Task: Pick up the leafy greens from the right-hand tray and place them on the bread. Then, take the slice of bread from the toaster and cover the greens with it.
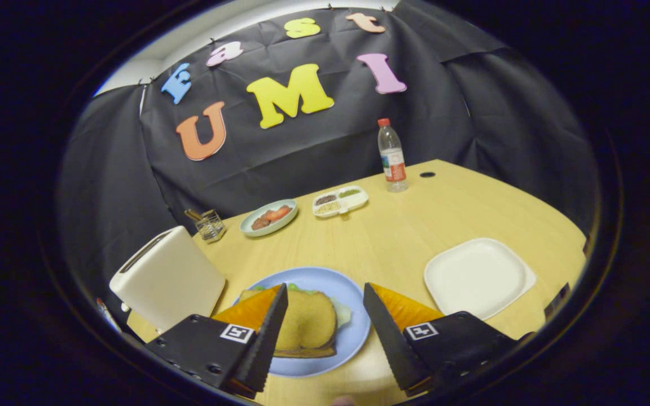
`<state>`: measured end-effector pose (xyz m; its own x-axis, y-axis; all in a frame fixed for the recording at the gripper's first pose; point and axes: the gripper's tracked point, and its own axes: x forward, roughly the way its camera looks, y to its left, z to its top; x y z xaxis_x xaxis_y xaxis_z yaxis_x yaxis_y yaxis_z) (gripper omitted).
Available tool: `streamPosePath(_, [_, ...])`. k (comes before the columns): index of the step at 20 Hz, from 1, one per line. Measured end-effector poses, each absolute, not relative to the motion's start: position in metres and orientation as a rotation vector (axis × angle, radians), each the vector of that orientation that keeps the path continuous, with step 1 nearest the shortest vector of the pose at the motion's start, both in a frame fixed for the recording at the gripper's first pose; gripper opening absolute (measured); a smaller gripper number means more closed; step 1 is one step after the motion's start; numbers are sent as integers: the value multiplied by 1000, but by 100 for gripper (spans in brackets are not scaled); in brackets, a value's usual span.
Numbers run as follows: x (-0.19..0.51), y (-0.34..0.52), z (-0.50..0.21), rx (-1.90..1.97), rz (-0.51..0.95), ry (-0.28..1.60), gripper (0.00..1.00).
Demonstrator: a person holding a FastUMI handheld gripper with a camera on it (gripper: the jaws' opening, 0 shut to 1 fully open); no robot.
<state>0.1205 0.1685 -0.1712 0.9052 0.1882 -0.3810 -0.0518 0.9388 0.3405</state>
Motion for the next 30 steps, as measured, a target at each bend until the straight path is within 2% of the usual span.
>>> streamPosePath(1, [120,158,-160,303,109,389,91])
streamPosePath(3, [114,139,-134,237,84,319,96])
streamPosePath(12, [22,89,-2,16,42,-27,96])
streamPosePath(18, [-21,91,1,69,64,-36,94])
streamPosePath(30, [-28,105,-9,57,86,-32,94])
